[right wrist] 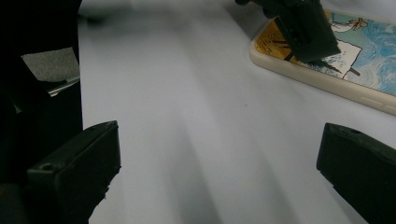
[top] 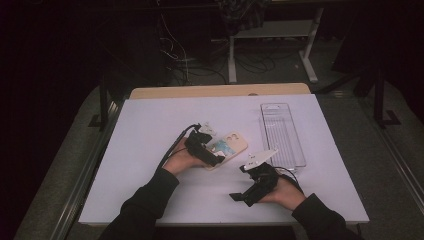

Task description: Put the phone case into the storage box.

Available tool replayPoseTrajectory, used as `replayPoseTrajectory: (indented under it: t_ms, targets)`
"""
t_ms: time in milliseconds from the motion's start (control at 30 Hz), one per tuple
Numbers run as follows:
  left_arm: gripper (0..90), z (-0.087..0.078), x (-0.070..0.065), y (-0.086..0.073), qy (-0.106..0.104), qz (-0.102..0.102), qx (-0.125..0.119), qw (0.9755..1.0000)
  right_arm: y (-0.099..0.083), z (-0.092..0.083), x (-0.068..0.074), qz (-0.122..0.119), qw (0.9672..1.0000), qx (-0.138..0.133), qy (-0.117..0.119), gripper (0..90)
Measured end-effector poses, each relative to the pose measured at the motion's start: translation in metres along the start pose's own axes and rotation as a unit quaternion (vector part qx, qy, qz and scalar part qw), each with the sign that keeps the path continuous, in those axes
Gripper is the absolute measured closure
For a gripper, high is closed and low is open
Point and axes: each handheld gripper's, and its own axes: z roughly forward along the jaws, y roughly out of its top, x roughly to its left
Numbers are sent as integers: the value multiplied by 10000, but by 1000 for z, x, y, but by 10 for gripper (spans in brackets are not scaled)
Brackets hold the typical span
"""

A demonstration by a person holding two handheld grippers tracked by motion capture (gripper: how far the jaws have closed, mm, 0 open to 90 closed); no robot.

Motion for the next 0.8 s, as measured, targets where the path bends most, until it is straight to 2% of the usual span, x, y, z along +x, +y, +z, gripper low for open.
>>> replayPoseTrajectory:
  t_ms: [200,233,400,567,700,800]
  targets:
    - [0,6,-2,-2,-47,55,137,9999,0,0,0,12,10000,3,8,0]
    - [0,7,-4,-3,-44,5,131,9999,0,0,0,5,10000,8,4,0]
    - [0,11,-4,-5,-45,80,251,9996,0,1,0,8,10000,22,9,0]
    - [0,11,-4,-5,-41,100,240,9997,-1,1,-1,-15,10000,15,1,0]
    - [8,11,-5,-6,8,254,269,9993,-1,1,-1,-13,10000,13,3,0]
    - [11,11,-5,-7,12,253,252,9994,-1,1,-1,-26,10000,21,-8,0]
